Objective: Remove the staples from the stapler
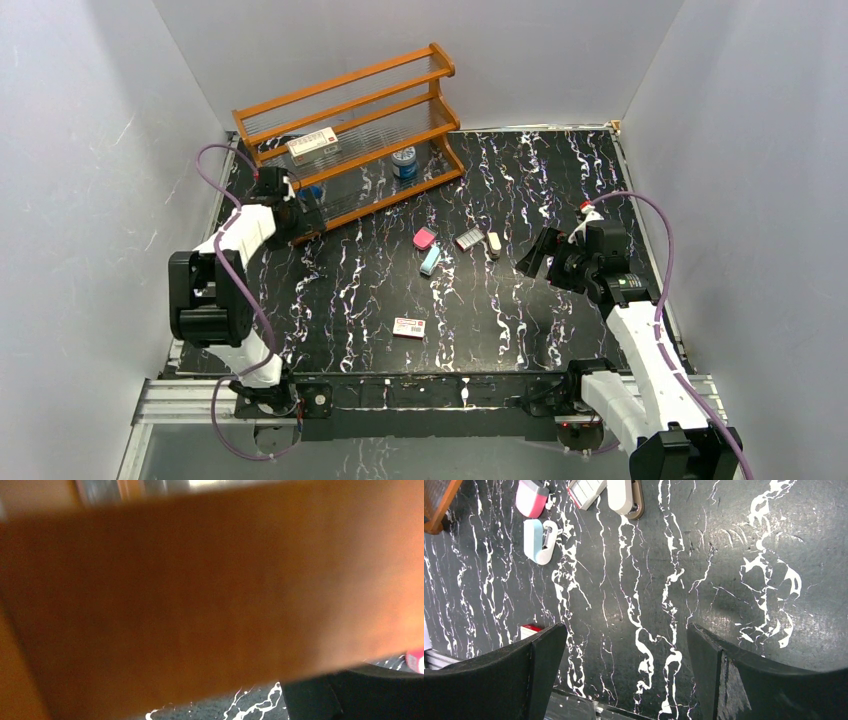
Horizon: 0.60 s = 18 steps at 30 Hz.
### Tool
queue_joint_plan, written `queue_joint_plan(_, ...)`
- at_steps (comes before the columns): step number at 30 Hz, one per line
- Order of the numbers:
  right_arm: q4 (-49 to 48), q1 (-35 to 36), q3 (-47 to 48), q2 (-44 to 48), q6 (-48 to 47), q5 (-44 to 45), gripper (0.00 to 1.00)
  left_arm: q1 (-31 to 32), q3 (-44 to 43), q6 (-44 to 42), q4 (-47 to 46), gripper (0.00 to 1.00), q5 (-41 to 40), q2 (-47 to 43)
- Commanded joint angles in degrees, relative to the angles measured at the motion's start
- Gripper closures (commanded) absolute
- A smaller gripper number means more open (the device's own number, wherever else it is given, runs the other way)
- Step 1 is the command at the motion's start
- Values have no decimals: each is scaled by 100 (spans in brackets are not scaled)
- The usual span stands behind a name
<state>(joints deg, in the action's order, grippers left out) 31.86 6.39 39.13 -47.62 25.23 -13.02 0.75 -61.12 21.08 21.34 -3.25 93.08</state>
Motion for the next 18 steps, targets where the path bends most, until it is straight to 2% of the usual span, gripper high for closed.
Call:
queue_joint_plan(1, 88, -18, 277, 91, -97, 127, 1, -312, -67, -144, 156, 3, 796, 9)
queue_joint_plan(7, -68, -24, 67, 184, -41, 53, 1, -268, 1238, 318, -938, 4, 2248, -1223)
queue_joint_plan(11, -176, -31, 26, 67, -5, -72, 1, -175, 1700, 467, -1307, 4, 2292, -1395)
queue_joint_plan(18, -222, -31, 76, -128, -3, -110, 1, -163, 1280, 546, -1771, 4, 1655, -494)
